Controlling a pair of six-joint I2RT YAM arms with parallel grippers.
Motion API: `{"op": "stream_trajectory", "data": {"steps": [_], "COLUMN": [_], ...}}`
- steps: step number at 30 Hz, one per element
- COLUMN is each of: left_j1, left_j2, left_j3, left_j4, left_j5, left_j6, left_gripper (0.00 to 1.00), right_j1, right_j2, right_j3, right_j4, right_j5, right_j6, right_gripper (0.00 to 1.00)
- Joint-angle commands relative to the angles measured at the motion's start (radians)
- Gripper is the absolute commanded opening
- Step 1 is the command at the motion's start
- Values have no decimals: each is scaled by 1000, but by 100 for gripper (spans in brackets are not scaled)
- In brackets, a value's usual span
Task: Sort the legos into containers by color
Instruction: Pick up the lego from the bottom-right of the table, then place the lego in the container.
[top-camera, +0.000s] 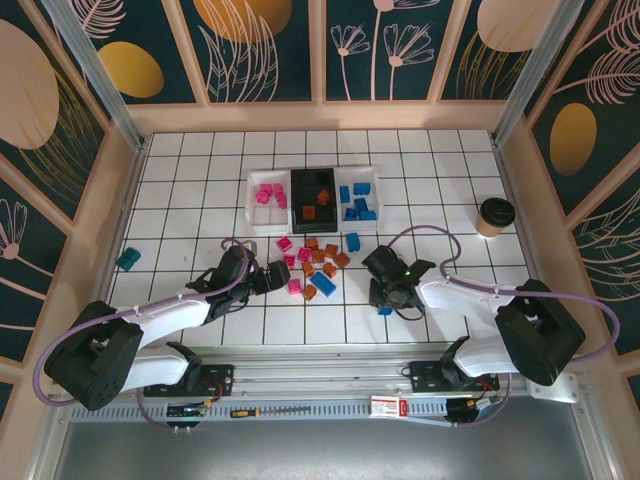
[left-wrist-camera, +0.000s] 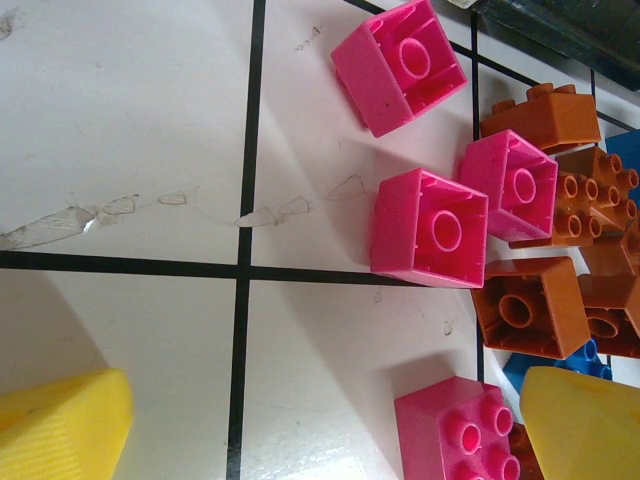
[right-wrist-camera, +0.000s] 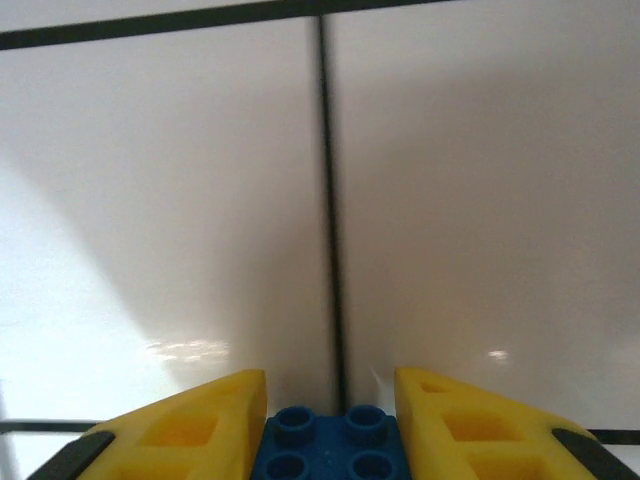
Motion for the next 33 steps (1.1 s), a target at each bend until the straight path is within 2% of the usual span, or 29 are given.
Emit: {"op": "stream_trajectory", "data": {"steps": [1, 6, 10, 15, 21, 23, 24, 27, 33], "left_j1": [1, 0, 1, 1, 3, 1, 1, 0, 0], "left_j2": [18, 7, -13, -43, -68, -76, -80, -87, -96], "left_j3": [13, 14, 14, 19, 34, 36, 37, 38, 52], "left_j4": [57, 47, 35, 5, -27, -44, -51, -64, -85], "left_j5": [55, 52, 50, 36, 21, 9, 5, 1, -2], "left_j6": [3, 3, -1, 5, 6, 8, 11, 12, 24], "left_gripper": [99, 99, 99, 99, 99, 99, 99, 99, 98], "right_j1": [10, -54, -140, -211, -230, -231, -262, -267, -260], "right_j2": [-18, -19, 43, 274, 525, 572, 592, 608, 485], "right_j3": [81, 255, 341, 459, 642, 673, 684, 692, 609], "right_j4": [41, 90, 284, 496, 577, 587, 593, 614, 680], "right_j5": [-69, -4, 54, 119, 198, 199, 188, 166, 141], "right_j6": [2, -105, -220, -344, -411, -398, -389, -381, -356], "right_gripper": [28, 26, 26, 26, 27, 31, 36, 60, 70]}}
